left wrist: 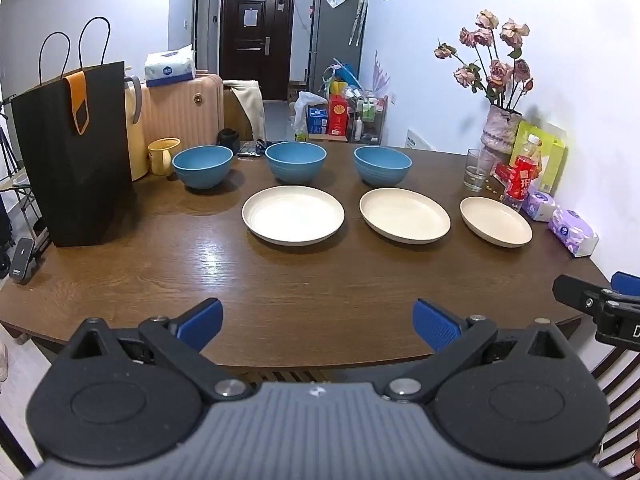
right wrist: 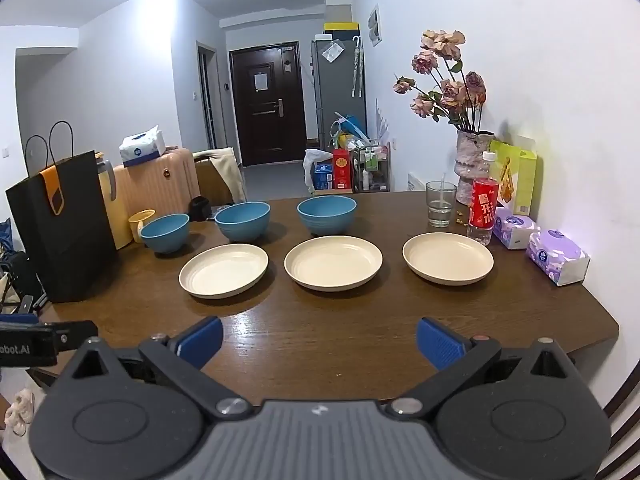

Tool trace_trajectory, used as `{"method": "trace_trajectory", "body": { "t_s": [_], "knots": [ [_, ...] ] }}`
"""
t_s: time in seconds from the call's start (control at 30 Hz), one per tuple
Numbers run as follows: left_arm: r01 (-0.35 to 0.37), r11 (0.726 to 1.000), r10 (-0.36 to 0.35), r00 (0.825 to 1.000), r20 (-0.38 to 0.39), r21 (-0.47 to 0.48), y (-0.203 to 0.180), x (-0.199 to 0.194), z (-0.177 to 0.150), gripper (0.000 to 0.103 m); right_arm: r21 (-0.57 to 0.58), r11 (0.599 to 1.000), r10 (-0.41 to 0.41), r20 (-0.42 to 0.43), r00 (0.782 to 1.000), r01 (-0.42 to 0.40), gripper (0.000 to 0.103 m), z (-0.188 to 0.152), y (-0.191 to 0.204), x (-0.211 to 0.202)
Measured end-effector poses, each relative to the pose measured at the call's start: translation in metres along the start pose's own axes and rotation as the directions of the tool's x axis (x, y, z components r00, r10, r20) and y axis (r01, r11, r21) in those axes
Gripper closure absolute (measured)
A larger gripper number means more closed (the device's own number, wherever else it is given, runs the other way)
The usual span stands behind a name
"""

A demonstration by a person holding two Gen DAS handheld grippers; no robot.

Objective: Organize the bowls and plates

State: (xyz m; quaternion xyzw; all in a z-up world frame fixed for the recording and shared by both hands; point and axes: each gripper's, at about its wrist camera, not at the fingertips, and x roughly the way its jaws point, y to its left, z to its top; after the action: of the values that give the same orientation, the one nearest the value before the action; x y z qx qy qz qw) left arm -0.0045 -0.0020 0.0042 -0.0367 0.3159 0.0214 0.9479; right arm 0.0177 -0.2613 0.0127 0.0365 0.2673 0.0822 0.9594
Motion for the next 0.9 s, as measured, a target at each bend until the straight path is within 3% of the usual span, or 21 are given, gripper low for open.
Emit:
{"method": "trace_trajectory", "body": {
  "t_s": [0.07,0.9],
  "knots": [
    [0.003,1.0,-0.003,1.0,-0.001,-0.001,0.003,0.0,0.001,0.0,-0.017,1.0,-0.016,0.007,1.0,0.016,0.0,-0.019,0.019,0.0],
    [-0.004,1.0,0.004,1.0,-0.004,-0.008,0.004,0.003,0.0,0.0,-0.025,1.0,-0.004,0.0,1.0,0.004,0.0,-0.016,0.021,0.005]
  ]
}}
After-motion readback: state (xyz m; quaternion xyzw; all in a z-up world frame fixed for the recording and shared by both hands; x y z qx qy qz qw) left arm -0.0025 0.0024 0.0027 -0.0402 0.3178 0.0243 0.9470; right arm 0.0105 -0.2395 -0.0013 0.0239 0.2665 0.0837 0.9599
